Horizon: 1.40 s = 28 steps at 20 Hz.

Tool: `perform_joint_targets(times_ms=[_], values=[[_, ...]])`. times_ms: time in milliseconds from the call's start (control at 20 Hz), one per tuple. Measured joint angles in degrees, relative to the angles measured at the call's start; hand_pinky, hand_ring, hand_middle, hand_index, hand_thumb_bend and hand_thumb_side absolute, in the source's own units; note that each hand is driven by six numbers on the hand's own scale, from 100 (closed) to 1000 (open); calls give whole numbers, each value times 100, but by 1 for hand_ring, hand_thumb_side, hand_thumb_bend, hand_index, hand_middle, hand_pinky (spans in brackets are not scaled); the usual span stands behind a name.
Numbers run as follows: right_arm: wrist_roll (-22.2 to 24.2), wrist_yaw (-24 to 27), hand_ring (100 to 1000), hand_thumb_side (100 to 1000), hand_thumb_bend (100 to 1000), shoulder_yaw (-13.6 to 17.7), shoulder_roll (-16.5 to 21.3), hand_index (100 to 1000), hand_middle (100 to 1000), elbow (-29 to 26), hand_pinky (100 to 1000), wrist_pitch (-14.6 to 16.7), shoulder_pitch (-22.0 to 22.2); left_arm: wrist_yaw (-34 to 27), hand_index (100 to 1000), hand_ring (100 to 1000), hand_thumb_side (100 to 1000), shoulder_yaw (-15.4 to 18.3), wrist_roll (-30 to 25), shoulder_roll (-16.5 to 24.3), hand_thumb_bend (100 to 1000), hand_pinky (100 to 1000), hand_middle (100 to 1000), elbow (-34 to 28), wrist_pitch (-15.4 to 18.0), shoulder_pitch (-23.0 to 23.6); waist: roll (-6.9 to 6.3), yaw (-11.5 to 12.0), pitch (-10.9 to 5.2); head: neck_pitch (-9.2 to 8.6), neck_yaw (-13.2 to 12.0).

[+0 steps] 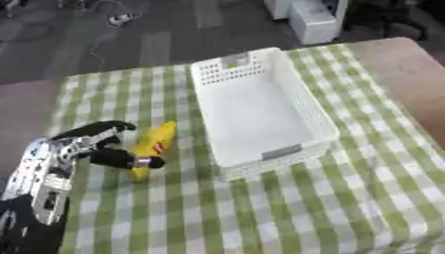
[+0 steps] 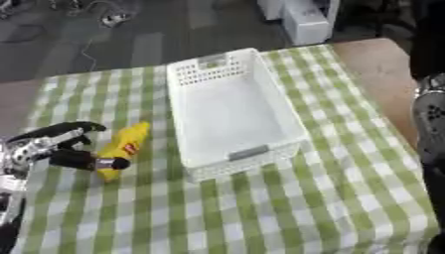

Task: Pick up objects on the table and place them in the box.

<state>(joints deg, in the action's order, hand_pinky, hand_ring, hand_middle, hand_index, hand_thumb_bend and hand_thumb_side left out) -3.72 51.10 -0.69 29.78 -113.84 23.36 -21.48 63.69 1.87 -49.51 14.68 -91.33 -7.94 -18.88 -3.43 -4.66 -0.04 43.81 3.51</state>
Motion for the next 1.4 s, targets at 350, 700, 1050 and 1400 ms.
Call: perform_joint_targets(times_ms=[350,700,1050,1400], values=[[-19,0,471,606,316,1,1,678,636,0,100,2,-1,181,1000,871,753,12,-62,100,767,676,1000,192,50,0,-34,-24,-3,1,0],[-42,7,471,605,318,3,1,677,635,0,100,-17,-16,242,992,850,750,34,-96,100,761,643,1000,412,113,-7,-42,-94,-6,3,0],[-66,32,471,604,319,2,-3,675,634,0,100,-41,-100,254,980,852,749,29,18,104,762,654,1000,545,240,-79,-57,-170,-6,3,0],[-84,79,470,603,322,0,-9,675,633,0,100,-67,-157,254,979,850,739,-34,120,145,757,648,1000,764,344,-131,-68,-270,4,24,-2]])
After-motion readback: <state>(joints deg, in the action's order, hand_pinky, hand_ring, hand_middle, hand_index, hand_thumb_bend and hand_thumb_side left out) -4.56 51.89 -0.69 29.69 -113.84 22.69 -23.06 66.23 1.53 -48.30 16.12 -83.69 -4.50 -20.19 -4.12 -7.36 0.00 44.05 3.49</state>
